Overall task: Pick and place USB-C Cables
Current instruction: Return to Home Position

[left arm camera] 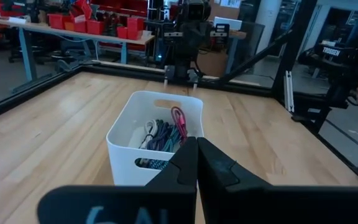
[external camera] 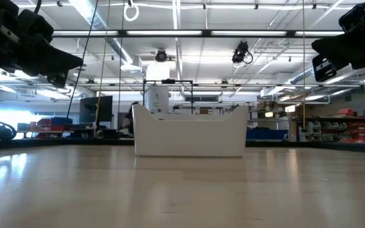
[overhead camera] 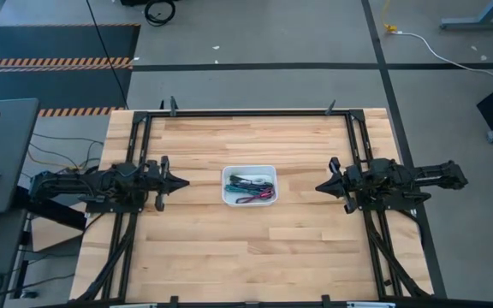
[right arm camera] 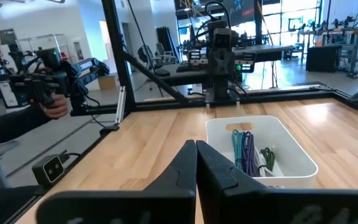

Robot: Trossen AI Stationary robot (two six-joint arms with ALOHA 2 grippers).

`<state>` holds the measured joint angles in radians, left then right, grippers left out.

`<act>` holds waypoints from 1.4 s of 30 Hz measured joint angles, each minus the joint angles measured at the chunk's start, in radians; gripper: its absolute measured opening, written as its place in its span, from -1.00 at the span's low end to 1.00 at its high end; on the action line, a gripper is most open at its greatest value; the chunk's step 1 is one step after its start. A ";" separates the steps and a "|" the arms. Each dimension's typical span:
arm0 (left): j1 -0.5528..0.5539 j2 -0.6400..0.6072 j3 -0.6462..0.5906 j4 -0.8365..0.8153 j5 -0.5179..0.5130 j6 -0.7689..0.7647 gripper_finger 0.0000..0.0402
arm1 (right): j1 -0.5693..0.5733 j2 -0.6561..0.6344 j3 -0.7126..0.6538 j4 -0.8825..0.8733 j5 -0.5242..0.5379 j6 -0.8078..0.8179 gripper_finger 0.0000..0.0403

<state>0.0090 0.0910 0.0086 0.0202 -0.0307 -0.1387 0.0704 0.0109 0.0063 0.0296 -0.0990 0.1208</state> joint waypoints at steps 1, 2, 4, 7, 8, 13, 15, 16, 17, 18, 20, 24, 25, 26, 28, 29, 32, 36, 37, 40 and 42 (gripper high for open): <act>0.000 0.000 0.000 0.003 0.000 0.000 -0.98 | 0.000 0.000 0.000 0.000 0.000 0.000 -0.98; 0.000 0.000 -0.001 0.007 0.000 0.000 -0.98 | 0.000 0.000 0.000 0.000 0.000 0.000 -0.97; 0.000 0.000 -0.001 0.011 -0.002 0.000 -0.98 | 0.000 0.000 0.000 0.000 0.000 0.000 -0.97; 0.000 0.000 -0.001 0.014 -0.002 -0.001 -0.98 | 0.000 0.000 0.000 0.000 0.000 0.000 -0.97; 0.000 0.000 -0.001 0.014 -0.002 -0.001 -0.98 | 0.000 0.000 0.000 0.000 0.000 0.000 -0.97; 0.000 0.000 -0.001 0.020 -0.002 0.006 -0.98 | 0.000 0.000 0.000 0.000 0.000 0.000 -0.97; 0.000 0.000 -0.001 0.023 -0.002 0.032 -0.98 | 0.000 0.000 0.000 0.000 0.000 0.000 -0.97; 0.000 0.000 -0.001 0.024 -0.002 0.044 -0.98 | 0.000 0.000 0.000 0.001 0.000 0.000 -0.97; 0.000 0.000 -0.001 0.024 -0.002 0.050 -0.98 | 0.000 0.000 0.000 0.001 0.000 0.000 -0.97; 0.000 0.000 -0.001 0.025 -0.002 0.052 -0.98 | 0.000 0.000 0.000 0.001 0.000 0.000 -0.97; 0.000 0.000 -0.001 0.025 -0.002 0.051 -0.98 | 0.000 0.000 0.000 0.001 0.000 0.000 -0.97; 0.000 0.000 -0.001 0.025 -0.002 0.053 -0.98 | 0.000 0.000 0.000 0.001 0.001 0.000 -0.97; 0.000 0.000 -0.001 0.025 -0.002 0.053 -0.98 | 0.000 0.000 0.000 0.001 0.000 0.000 -0.97; 0.000 0.000 -0.001 0.026 -0.002 0.053 -0.98 | 0.000 0.000 0.000 0.001 0.001 0.000 -0.97; 0.000 0.000 -0.001 0.026 -0.002 0.053 -0.98 | 0.000 0.000 0.000 0.001 0.001 0.000 -0.97; 0.000 0.000 -0.001 0.026 -0.002 0.053 -0.98 | 0.000 0.000 0.000 0.001 0.001 0.000 -0.97; 0.000 0.000 -0.001 0.027 -0.002 0.049 -0.98 | 0.000 0.000 0.000 0.001 0.001 0.000 -0.97; 0.000 0.000 -0.001 0.028 -0.002 0.046 -0.98 | 0.000 0.000 0.000 0.001 0.001 0.000 -0.97; 0.000 0.000 -0.001 0.028 -0.002 0.046 -0.98 | 0.000 0.000 0.000 0.001 0.001 0.000 -0.97; 0.000 0.000 -0.001 0.028 -0.002 0.046 -0.98 | 0.000 0.000 0.000 0.001 0.001 0.000 -0.97; 0.000 0.000 -0.001 0.028 -0.002 0.046 -0.98 | 0.000 0.000 0.000 0.001 0.001 0.000 -0.97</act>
<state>0.0090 0.0910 0.0074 0.0486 -0.0322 -0.0929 0.0704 0.0109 0.0063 0.0306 -0.0982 0.1204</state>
